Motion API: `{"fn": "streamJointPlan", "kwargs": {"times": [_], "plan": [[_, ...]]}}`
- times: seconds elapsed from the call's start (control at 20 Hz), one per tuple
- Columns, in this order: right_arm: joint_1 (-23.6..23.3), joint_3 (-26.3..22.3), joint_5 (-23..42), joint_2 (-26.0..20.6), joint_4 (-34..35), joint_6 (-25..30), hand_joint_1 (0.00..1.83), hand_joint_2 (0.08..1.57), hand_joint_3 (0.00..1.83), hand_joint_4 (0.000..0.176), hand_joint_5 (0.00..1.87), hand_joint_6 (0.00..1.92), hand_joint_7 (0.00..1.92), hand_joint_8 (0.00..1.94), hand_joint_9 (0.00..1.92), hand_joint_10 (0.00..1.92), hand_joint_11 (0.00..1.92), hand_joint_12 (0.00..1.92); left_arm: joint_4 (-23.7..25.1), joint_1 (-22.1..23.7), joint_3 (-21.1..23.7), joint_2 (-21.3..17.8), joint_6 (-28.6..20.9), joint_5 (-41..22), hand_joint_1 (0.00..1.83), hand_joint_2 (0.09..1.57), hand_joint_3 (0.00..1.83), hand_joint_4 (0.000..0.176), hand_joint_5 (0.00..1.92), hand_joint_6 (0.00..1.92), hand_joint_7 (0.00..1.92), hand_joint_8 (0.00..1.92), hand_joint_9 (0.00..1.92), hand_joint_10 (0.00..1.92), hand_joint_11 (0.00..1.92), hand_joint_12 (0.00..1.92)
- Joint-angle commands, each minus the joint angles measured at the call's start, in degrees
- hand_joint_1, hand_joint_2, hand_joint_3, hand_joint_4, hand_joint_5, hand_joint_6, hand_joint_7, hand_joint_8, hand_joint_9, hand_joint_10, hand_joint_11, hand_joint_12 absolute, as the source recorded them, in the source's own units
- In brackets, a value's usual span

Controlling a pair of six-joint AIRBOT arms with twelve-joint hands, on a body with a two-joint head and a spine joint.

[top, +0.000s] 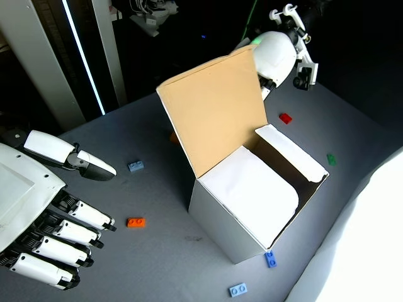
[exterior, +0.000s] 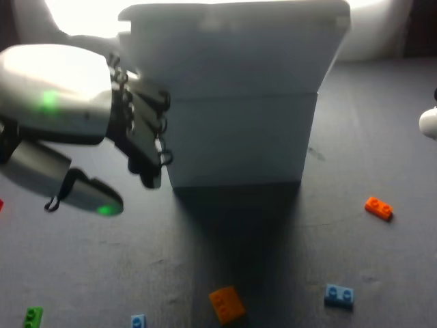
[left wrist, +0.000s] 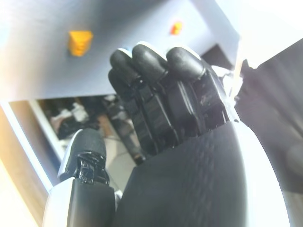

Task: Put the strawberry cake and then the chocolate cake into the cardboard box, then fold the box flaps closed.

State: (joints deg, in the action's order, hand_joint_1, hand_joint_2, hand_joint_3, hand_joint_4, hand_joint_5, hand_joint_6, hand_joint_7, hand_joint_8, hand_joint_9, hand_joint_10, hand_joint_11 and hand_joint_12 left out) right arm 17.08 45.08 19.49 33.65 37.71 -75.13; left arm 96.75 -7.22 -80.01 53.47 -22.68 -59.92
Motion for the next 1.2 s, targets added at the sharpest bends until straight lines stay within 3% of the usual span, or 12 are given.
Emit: {"fn": "streamJointPlan", "kwargs": {"times": [0.0,0.15,0.35,0.6,0.85,1.15], "plan": [[-0.4,0.0,5.7,-0.9,-0.7,0.1,0.03,1.25,0.00,0.000,0.82,0.41,0.82,0.51,0.57,1.00,0.22,1.70,-5.7,1.2,-0.5,0.1,-0.7,-0.5,0.19,1.34,0.00,0.000,0.76,0.42,0.77,0.64,0.58,1.20,0.30,1.75],[-0.4,0.0,5.7,-0.9,-0.7,0.0,0.00,1.25,0.00,0.000,0.91,0.13,0.87,0.33,0.53,1.01,0.20,1.75,-6.2,3.1,-2.0,0.8,-1.9,0.3,0.18,1.34,0.00,0.000,0.70,0.31,0.72,0.48,0.56,1.05,0.29,1.67],[-0.4,-0.1,5.6,-0.9,-0.8,0.0,0.00,1.23,0.00,0.000,0.89,0.05,0.84,0.30,0.50,1.06,0.20,1.74,-7.3,5.6,-4.9,2.2,-3.0,3.2,0.24,1.33,0.00,0.000,0.66,0.06,0.73,0.27,0.53,1.05,0.31,1.66],[-0.4,-0.1,5.5,-0.8,-1.1,0.0,0.00,1.23,0.00,0.000,0.85,0.01,0.87,0.12,0.54,0.97,0.20,1.75,-8.1,6.9,-7.4,4.0,-2.6,8.6,0.23,1.34,0.00,0.000,0.56,0.00,0.71,0.06,0.49,1.04,0.30,1.68],[-0.4,-0.3,5.5,-0.8,-1.6,0.0,0.00,1.24,0.00,0.000,0.83,0.00,0.89,0.04,0.58,0.88,0.23,1.70,-7.7,6.9,-8.2,5.2,-0.3,13.2,0.15,1.35,0.00,0.000,0.57,0.00,0.73,0.02,0.53,0.96,0.30,1.65],[-0.4,-0.7,5.5,-0.8,-2.4,0.0,0.00,1.23,0.00,0.000,0.83,0.00,0.88,0.01,0.57,0.88,0.19,1.75,-7.4,6.9,-10.5,6.8,1.6,18.9,0.19,1.35,0.00,0.000,0.58,0.01,0.74,0.01,0.53,0.97,0.28,1.65]]}}
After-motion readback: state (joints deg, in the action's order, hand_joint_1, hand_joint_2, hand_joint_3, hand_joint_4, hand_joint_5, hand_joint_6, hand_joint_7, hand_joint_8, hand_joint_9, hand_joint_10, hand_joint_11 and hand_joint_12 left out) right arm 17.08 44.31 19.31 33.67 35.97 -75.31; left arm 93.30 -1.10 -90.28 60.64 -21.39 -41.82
